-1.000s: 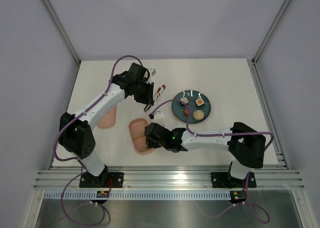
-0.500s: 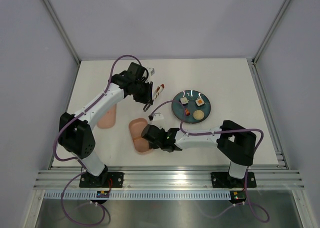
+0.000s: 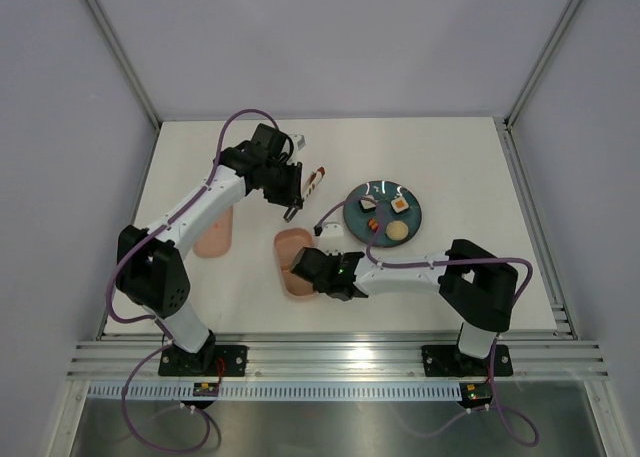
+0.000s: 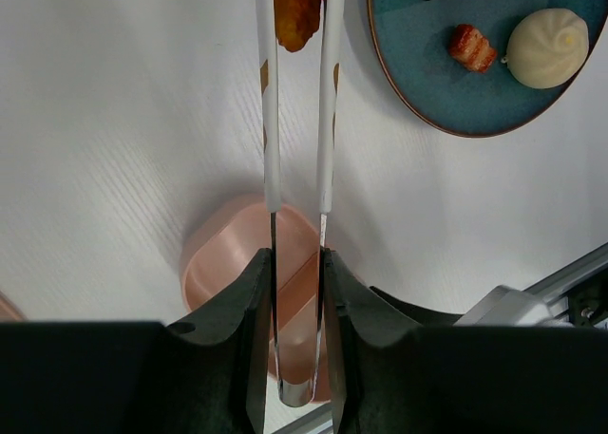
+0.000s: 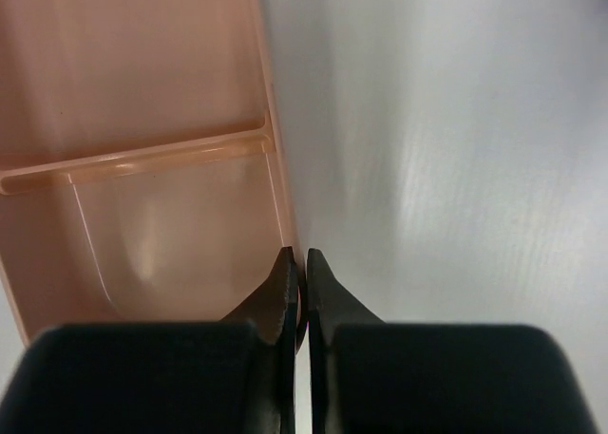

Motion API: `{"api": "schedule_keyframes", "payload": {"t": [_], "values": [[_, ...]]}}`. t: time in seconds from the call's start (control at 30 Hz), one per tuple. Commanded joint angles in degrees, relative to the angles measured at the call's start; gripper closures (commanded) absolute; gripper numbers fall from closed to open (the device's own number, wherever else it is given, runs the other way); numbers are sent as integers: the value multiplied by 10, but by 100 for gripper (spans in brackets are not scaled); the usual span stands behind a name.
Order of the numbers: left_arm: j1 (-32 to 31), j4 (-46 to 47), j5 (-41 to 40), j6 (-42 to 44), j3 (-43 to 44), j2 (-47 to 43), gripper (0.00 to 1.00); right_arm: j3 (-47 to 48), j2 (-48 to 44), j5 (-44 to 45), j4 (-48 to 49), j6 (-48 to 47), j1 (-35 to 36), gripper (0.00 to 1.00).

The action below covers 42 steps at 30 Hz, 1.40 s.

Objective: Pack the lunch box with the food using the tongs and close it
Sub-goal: Move the packing box to the center of the board.

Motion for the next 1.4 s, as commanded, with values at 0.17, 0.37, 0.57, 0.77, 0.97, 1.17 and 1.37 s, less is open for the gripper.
{"api": "schedule_keyframes", "payload": {"t": [0.17,0.37,0.57,0.77,0.97,1.17,1.37], "values": [[4,28,15,9,1,-17,100,42,-15,111,-109,41,-16,100],[5,27,17,9,-1,-18,100,10,-37,104,-94,-3,-31,100],[4,30,22,6,-2,-17,100,-38,-76,86,-57,-49,-62,100],[4,32,28,1,-1,-11,100,-40,-72,68,-33,-91,-69,100],[5,32,29,1,-2,-13,100,-28,-53,64,-34,-89,-73,86],[5,32,26,5,-2,-11,100,-20,-65,76,-44,-90,-76,53],[4,22,25,14,5,-12,100,-16,-119,107,-72,-77,-76,47]]}}
